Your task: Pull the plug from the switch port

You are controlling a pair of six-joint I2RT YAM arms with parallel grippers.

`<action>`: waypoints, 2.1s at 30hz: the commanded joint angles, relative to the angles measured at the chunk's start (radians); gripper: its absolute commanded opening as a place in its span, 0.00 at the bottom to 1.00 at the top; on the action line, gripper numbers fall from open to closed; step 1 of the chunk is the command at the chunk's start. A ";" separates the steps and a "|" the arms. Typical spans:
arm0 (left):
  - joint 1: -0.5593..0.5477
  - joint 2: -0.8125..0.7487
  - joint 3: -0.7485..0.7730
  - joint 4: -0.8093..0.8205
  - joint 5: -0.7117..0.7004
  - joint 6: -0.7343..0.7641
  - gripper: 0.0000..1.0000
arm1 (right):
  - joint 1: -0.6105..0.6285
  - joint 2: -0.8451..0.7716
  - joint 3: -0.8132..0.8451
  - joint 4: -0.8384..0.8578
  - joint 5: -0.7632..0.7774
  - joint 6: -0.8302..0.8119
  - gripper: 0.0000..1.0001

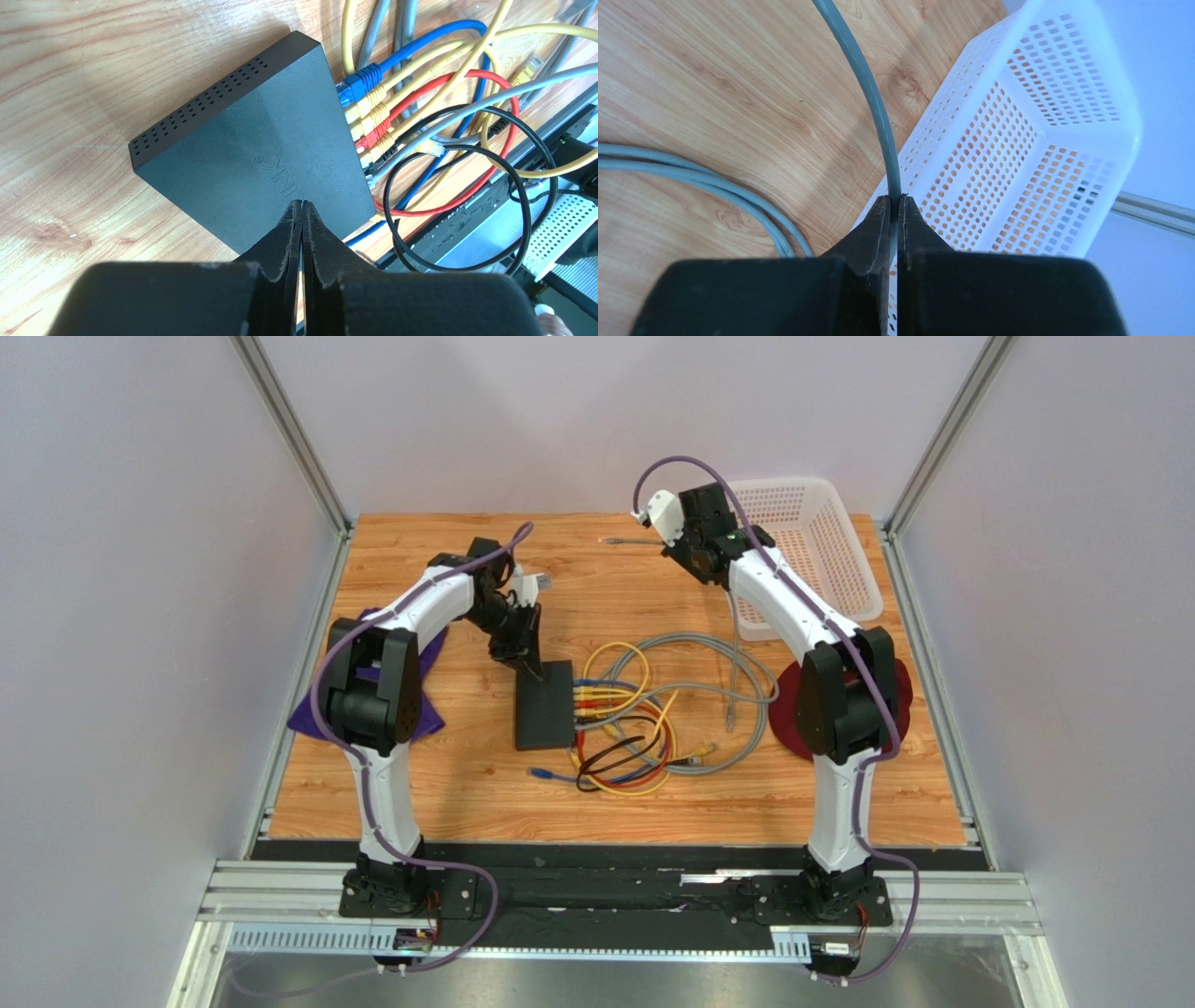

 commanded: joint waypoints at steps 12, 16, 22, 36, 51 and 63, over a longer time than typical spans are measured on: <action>0.001 -0.210 -0.026 -0.003 -0.010 0.047 0.09 | -0.052 0.042 0.346 0.060 -0.096 0.200 0.00; 0.001 -0.239 -0.032 -0.034 -0.027 0.083 0.11 | -0.052 0.092 0.399 0.151 -0.128 0.324 0.00; 0.001 -0.298 -0.105 -0.038 -0.072 0.138 0.13 | -0.052 0.325 0.594 0.194 -0.113 0.464 0.00; 0.003 -0.223 -0.096 -0.052 -0.031 0.117 0.20 | -0.032 0.541 0.610 0.188 -0.089 0.455 0.64; 0.101 -0.242 0.099 -0.129 0.009 0.070 0.70 | -0.012 0.090 0.168 0.107 -0.831 0.559 0.85; 0.118 -0.226 -0.022 0.052 -0.024 -0.114 0.68 | 0.075 0.209 0.272 -0.225 -0.989 0.492 0.77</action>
